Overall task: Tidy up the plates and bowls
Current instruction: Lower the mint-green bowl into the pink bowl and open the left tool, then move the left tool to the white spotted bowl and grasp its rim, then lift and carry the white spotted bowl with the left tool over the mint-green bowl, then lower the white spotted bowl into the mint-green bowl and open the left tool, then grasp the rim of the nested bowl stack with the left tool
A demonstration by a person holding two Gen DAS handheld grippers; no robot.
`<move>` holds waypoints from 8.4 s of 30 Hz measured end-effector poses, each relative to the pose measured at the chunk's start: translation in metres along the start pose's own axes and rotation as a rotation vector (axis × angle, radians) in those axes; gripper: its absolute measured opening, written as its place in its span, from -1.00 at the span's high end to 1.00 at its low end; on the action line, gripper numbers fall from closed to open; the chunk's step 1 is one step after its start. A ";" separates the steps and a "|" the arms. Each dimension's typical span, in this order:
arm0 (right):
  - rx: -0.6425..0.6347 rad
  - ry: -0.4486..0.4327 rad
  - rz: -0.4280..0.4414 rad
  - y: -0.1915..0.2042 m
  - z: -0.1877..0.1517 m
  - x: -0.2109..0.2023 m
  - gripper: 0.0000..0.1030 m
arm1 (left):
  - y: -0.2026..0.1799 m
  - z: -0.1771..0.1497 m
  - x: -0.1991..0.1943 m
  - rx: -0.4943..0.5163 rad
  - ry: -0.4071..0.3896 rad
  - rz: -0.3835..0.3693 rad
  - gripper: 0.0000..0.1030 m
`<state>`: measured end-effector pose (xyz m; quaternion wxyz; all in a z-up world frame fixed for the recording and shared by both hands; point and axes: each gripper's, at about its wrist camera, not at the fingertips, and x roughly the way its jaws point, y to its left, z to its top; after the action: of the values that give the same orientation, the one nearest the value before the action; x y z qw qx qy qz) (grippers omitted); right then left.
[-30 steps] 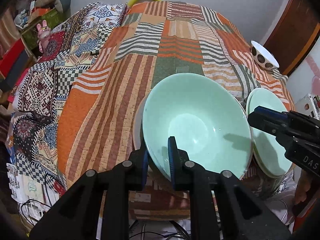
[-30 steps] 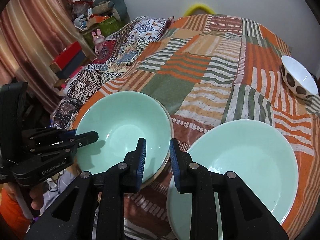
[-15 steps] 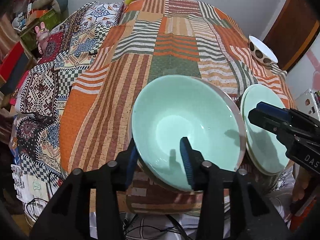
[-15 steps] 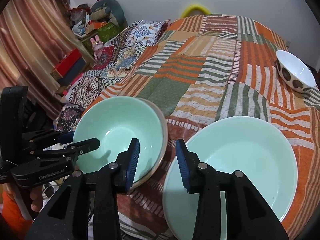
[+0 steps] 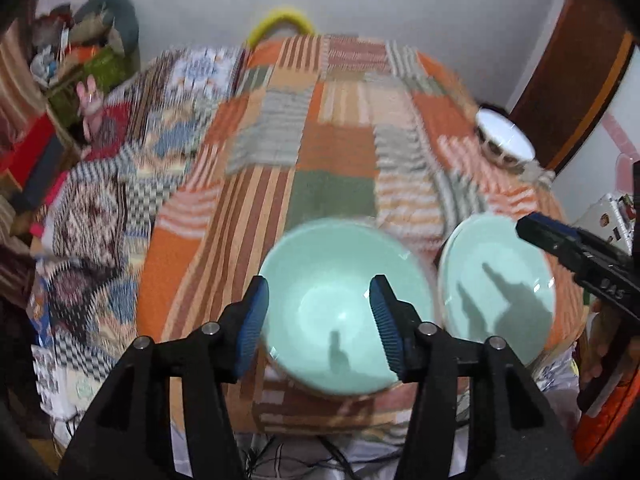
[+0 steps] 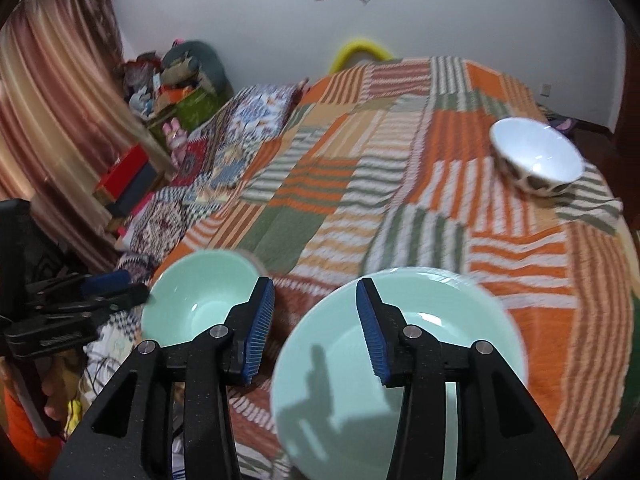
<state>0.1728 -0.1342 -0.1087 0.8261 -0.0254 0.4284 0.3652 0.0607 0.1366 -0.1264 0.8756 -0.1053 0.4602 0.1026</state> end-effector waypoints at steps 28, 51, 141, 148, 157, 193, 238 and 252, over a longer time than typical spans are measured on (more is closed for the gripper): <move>0.208 -0.239 -0.287 -0.167 0.054 -0.086 0.04 | -0.204 0.146 0.041 0.240 -0.166 -0.197 -0.35; 0.341 -0.015 -0.240 -0.260 0.077 0.033 0.56 | -0.238 0.204 0.211 0.254 0.035 -0.185 -0.35; -0.071 -0.052 0.121 0.045 0.010 -0.019 0.58 | -0.017 0.025 -0.045 -0.005 -0.164 -0.048 0.75; -0.097 0.000 0.159 0.068 -0.005 -0.001 0.58 | 0.012 0.002 -0.045 -0.051 -0.160 -0.013 0.75; -0.108 0.070 0.161 0.083 -0.024 0.022 0.58 | 0.029 -0.022 -0.027 -0.080 -0.129 0.026 0.75; -0.044 0.175 0.116 0.066 -0.037 0.064 0.57 | 0.028 -0.033 0.041 -0.039 -0.023 0.083 0.73; -0.019 0.168 0.072 0.047 -0.029 0.073 0.09 | 0.065 -0.048 0.050 -0.160 0.015 -0.049 -0.01; -0.016 0.213 0.089 0.045 -0.032 0.093 0.18 | 0.066 -0.057 0.076 -0.206 0.060 -0.101 0.04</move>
<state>0.1560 -0.0586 -0.1842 0.7587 -0.0516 0.5115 0.4001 0.0400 0.1905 -0.2266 0.8501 -0.2210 0.4671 0.1018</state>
